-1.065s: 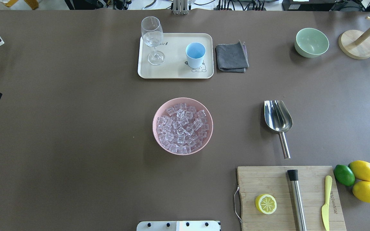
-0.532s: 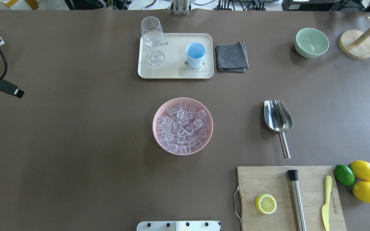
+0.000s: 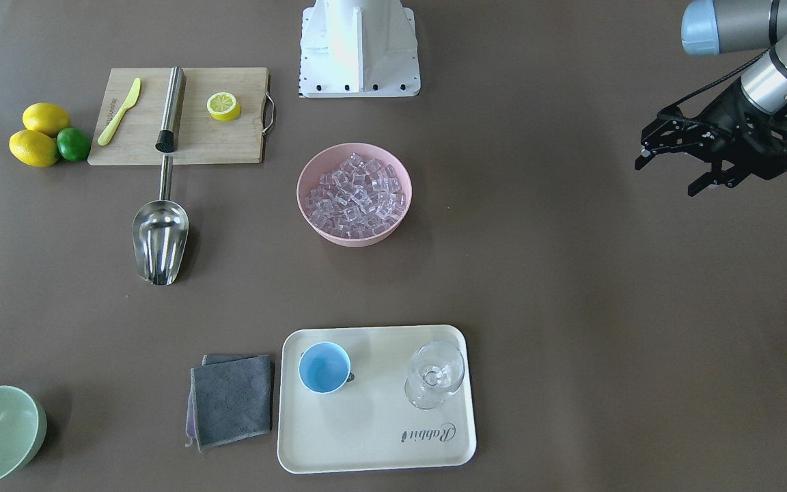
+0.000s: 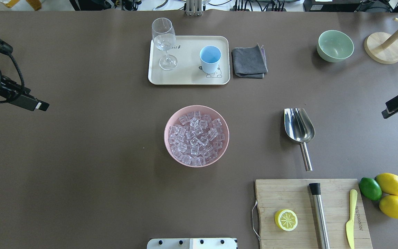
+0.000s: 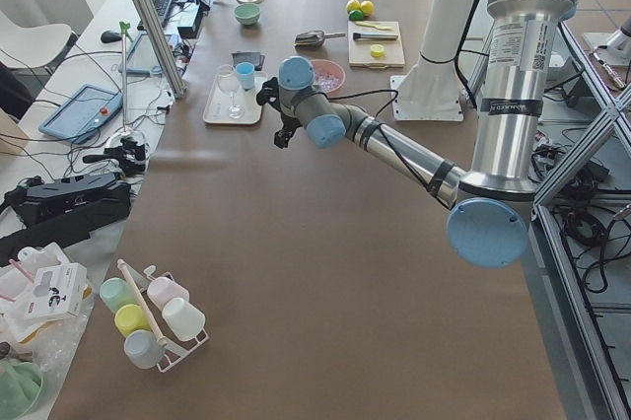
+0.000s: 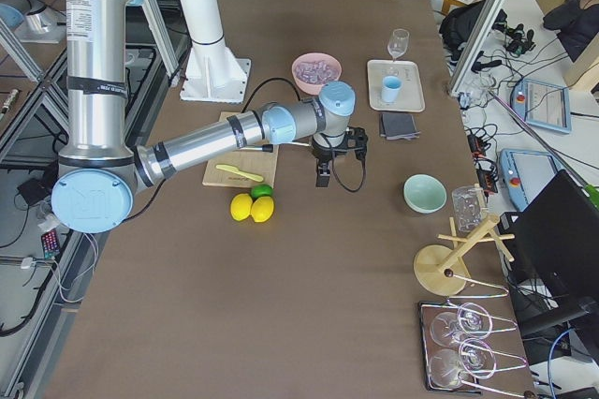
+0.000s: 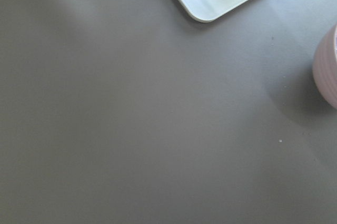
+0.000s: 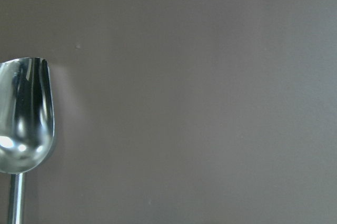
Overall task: Put ice in cup with scoop
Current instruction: 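Reach the right gripper to the metal scoop while the left gripper approaches the pink bowl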
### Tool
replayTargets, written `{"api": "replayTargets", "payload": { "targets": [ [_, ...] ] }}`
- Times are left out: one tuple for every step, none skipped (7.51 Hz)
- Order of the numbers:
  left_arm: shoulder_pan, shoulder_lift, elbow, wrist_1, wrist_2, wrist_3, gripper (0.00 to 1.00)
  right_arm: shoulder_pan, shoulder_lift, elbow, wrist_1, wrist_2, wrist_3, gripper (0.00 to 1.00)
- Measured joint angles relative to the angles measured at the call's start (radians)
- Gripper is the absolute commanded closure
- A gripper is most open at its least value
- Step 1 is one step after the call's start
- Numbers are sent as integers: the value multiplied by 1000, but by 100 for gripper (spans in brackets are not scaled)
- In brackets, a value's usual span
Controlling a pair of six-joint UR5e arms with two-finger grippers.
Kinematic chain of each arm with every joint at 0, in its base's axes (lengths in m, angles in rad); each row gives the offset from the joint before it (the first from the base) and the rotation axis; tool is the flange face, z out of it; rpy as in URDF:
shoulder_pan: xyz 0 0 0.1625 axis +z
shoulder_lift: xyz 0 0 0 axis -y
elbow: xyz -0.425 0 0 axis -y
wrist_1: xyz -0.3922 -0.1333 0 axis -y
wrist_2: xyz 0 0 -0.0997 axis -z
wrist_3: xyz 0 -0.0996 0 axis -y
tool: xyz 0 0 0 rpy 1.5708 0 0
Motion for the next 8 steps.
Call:
{"api": "replayTargets", "payload": {
  "targets": [
    [24, -3, 24, -86, -2, 1, 2, -52, 29, 1, 0, -2, 46, 1],
    [55, -4, 47, -155, -5, 7, 2, -116, 65, 1, 0, -11, 114, 1],
    [112, -6, 67, -223, -2, 11, 2, -191, 104, 1, 0, -38, 194, 1],
    [159, -15, 84, -264, -1, 12, 2, -263, 136, 1, 1, -69, 267, 1],
    [187, -45, 99, -286, 1, 13, 2, -331, 159, 1, 2, -95, 340, 1],
    [206, -74, 119, -320, 8, 13, 2, -385, 170, 1, 5, -118, 399, 1],
    [240, -93, 157, -400, 50, 16, 2, -429, 173, -1, 11, -140, 442, 1],
    [298, -104, 195, -494, 145, 37, 2, -460, 171, -6, 15, -151, 476, 1]
  ]
}}
